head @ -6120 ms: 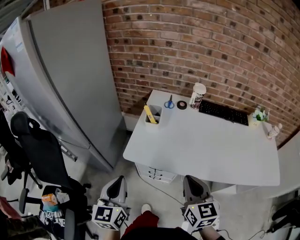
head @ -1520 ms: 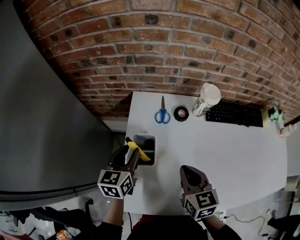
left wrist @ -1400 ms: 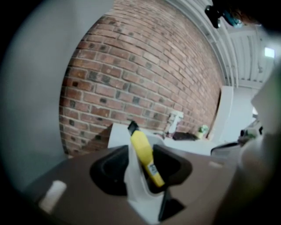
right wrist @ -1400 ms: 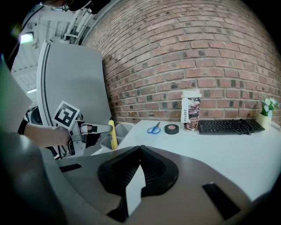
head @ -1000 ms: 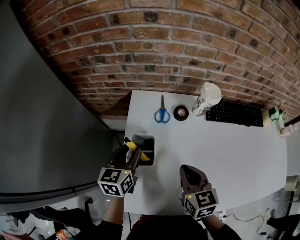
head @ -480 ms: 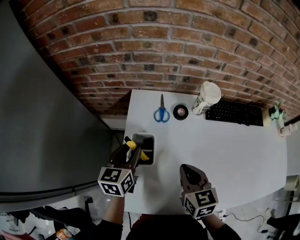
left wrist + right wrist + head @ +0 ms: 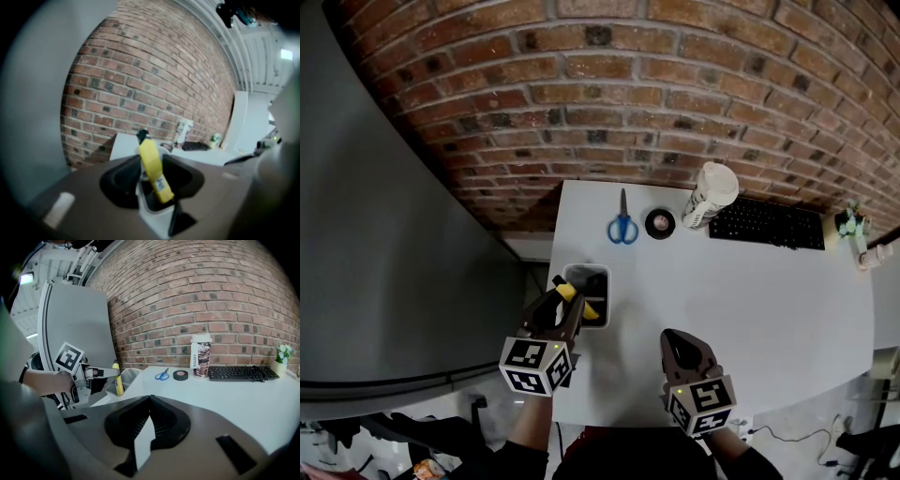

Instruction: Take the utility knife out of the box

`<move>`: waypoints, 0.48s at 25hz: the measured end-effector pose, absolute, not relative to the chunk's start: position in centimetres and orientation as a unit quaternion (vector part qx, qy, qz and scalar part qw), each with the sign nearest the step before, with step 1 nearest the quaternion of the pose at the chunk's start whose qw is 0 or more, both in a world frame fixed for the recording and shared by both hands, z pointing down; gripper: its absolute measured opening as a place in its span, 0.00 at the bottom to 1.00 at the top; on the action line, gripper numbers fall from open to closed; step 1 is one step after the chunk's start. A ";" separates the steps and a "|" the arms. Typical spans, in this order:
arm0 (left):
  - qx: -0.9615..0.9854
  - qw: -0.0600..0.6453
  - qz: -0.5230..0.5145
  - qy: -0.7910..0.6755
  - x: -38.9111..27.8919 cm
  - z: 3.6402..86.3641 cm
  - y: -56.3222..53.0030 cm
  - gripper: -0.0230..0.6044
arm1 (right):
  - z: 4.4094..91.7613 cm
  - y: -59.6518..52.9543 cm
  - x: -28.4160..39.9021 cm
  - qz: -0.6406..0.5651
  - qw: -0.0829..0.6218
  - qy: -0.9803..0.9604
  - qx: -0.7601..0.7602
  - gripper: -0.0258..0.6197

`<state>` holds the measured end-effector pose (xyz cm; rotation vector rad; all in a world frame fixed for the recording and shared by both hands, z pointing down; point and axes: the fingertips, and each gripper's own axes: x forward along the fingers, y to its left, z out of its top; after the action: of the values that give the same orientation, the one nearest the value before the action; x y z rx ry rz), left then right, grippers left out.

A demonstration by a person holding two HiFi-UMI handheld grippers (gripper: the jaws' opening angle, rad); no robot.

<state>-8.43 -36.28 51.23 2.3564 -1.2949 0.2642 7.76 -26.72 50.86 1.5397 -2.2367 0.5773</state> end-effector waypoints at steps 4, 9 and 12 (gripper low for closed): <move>0.852 0.220 0.087 -0.467 -8.5 51.0 -35.9 0.26 | 50.8 -26.4 7.4 0.203 0.182 -0.793 0.544 0.05; 0.855 0.217 0.082 -0.464 -8.3 50.6 -35.3 0.25 | 50.8 -25.9 7.2 0.202 0.186 -0.792 0.546 0.05; 0.857 0.215 0.081 -0.462 -8.4 50.4 -34.9 0.24 | 50.8 -25.5 7.1 0.201 0.187 -0.791 0.547 0.05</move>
<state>-8.35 -34.91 50.43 2.3753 -1.2814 0.2235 7.14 -25.52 50.78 1.5394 -2.2260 0.5651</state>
